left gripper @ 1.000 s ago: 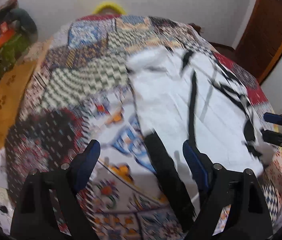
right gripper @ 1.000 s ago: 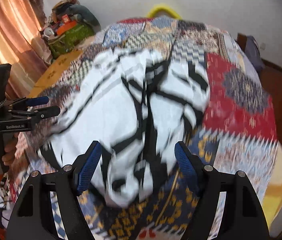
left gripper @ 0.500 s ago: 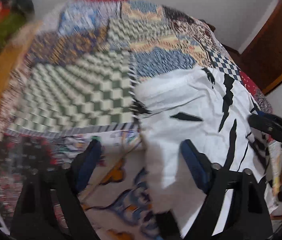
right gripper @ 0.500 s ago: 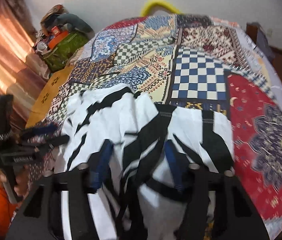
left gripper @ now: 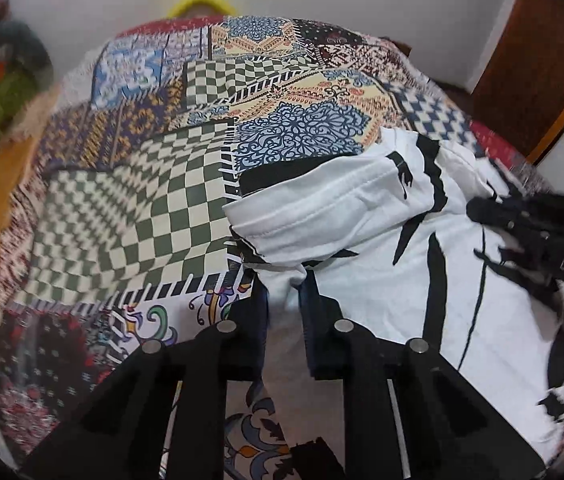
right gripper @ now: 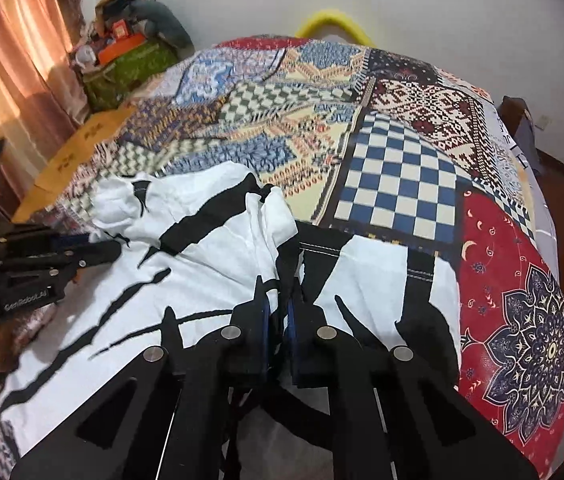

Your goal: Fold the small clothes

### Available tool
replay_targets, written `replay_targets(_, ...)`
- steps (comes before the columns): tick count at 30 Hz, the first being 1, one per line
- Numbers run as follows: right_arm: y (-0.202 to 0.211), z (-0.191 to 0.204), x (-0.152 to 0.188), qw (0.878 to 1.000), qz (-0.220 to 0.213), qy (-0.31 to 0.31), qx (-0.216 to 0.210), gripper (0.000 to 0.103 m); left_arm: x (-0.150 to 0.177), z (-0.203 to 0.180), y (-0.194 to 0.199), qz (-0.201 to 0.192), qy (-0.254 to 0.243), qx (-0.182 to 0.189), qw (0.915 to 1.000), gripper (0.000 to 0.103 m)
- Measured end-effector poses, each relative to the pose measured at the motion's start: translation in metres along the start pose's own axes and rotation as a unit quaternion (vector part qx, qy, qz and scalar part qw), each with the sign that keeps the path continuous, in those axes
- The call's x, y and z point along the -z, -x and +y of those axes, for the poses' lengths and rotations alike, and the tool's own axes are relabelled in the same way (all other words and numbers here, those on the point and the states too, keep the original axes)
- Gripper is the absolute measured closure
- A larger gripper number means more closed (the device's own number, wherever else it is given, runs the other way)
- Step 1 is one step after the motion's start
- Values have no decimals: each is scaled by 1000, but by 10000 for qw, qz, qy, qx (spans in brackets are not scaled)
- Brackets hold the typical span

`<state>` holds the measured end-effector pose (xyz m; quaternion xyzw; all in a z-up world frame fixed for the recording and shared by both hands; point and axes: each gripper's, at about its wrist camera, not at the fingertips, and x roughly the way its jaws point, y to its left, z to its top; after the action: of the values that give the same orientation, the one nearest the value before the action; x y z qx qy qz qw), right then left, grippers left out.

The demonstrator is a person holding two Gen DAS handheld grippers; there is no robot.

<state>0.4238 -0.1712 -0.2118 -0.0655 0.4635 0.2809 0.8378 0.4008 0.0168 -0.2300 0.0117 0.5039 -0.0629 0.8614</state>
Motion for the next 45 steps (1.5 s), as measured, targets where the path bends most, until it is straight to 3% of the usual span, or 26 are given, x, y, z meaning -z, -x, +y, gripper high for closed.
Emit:
replay_targets(4, 14, -2, -5, 9999, 42, -100, -97, 92, -1, 3, 15, 49, 48, -138, 9999, 81)
replay_targets(7, 41, 2, -3, 9995, -162, -225, -152, 86, 1, 2, 34, -39, 26, 3, 10000, 69)
replay_targets(8, 49, 4, -1, 9993, -229, -211, -213, 81, 2, 0, 40, -76, -3, 82, 9999, 61)
replay_targets(12, 67, 24, 15, 9986, -298, -30, -439, 60, 13, -17, 54, -144, -241, 388, 9989, 45)
replay_targets(15, 55, 41, 36, 9989, 55, 277, -381, 58, 29, -32, 44, 80, -546, 250, 9982, 43)
replay_targets(18, 41, 47, 56, 9978, 362, 553, -2, 58, 45, -35, 33, 319, -674, 42, 9972, 42)
replay_targets(21, 41, 39, 70, 9978, 474, 457, 24, 58, 60, -24, 40, 218, -576, 9, 9981, 33)
replay_targets(27, 74, 11, 83, 9996, 269, 34, 10, 57, 77, 5, 55, 227, -337, -70, 9992, 32)
replay_targets(32, 93, -19, 94, 9971, -40, -748, -132, 27, 81, 28, 62, 233, 240, 330, 9989, 32)
replay_targets(39, 60, -47, 100, 9791, 258, -1807, -901, 27, 74, 25, 31, 542, 890, 1176, 9876, 32)
replay_targets(45, 43, -35, 86, 9706, 234, -1892, -1473, 27, 55, 13, 21, 539, 814, 1253, 9873, 32)
